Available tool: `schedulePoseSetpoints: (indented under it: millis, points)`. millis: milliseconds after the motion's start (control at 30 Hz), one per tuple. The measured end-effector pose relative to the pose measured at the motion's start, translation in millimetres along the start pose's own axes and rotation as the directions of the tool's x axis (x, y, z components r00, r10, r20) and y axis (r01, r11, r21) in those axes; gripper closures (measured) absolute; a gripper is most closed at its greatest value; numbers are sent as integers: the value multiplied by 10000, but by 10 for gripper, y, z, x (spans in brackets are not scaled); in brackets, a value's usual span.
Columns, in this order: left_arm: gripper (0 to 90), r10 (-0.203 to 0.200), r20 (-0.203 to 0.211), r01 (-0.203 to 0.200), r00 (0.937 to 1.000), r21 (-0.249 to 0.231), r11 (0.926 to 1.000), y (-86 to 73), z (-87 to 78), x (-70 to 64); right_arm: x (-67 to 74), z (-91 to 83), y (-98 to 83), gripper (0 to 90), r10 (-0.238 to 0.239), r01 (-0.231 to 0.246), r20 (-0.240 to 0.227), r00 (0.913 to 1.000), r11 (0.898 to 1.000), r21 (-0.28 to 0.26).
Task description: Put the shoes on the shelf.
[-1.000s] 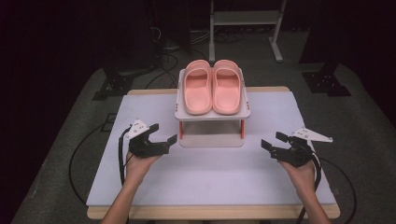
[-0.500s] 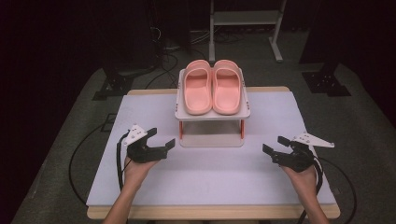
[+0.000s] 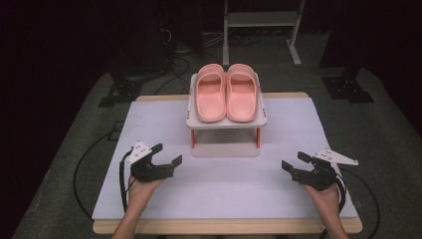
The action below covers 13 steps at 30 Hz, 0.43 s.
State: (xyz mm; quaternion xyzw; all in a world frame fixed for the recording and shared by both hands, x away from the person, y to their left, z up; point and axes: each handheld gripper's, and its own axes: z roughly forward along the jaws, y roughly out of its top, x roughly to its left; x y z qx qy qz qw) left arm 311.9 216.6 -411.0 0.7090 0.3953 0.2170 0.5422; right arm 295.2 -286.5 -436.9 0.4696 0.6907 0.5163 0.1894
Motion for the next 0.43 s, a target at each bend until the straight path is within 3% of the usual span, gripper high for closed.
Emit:
schedulePoseSetpoints:
  millis: [233, 433]
  points:
    - [89, -59, -164, 58, 9998, -32, 10000, -101, -80, 3, 24, -68, -108, 195, -130, 131, 47, 9999, 9999, -60]
    - [89, -86, -181, 83, 9998, -171, 9998, -250, -120, -85, 112, -140, -292, 191, -381, 382, 44, 9993, 9988, -308]
